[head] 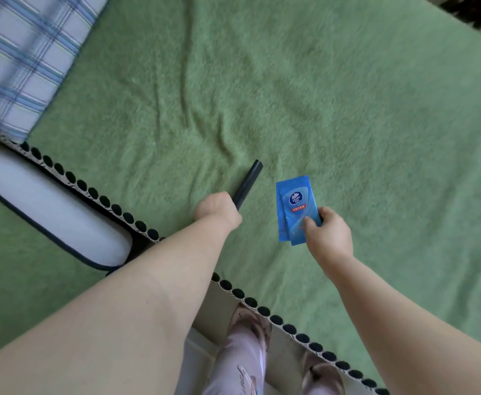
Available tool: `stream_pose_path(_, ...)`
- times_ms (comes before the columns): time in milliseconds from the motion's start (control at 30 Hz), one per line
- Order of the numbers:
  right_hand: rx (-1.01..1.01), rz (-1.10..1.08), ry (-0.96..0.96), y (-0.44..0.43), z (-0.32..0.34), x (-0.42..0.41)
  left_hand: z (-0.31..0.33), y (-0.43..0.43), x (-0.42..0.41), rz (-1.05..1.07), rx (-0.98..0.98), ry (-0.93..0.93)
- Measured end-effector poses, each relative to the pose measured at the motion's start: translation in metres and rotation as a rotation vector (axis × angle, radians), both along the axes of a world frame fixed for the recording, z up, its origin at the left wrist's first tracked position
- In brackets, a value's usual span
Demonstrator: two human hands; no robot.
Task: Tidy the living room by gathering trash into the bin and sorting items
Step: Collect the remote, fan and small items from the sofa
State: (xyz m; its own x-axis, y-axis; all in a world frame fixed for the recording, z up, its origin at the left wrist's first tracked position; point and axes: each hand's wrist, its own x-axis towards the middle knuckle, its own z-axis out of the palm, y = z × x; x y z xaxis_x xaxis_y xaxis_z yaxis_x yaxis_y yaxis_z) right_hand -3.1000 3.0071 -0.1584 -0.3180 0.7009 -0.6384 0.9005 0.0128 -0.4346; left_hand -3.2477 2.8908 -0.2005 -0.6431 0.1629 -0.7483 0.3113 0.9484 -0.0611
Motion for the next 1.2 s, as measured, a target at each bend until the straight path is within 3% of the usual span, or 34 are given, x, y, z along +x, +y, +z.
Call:
stream_pose_path(267,0.023,0.074,0.024,-0.005,0.038,0.004,0.045,-0.027,0.016,0.264,0.194,-0.020)
stream_pose_path(500,0.025,0.235,0.105,-0.019,0.087,0.024,0.110,-0.066,0.047,0.400,0.172,0.017)
stream_pose_path(800,0.020,0.594,0.236,-0.032,0.169,0.106,0.212,-0.115,0.181,0.754,0.274,0.220)
stream_pose_path(1200,0.065,0.973,0.249,-0.081,0.225,0.183,0.270,-0.162,0.322,1.101,0.390,0.328)
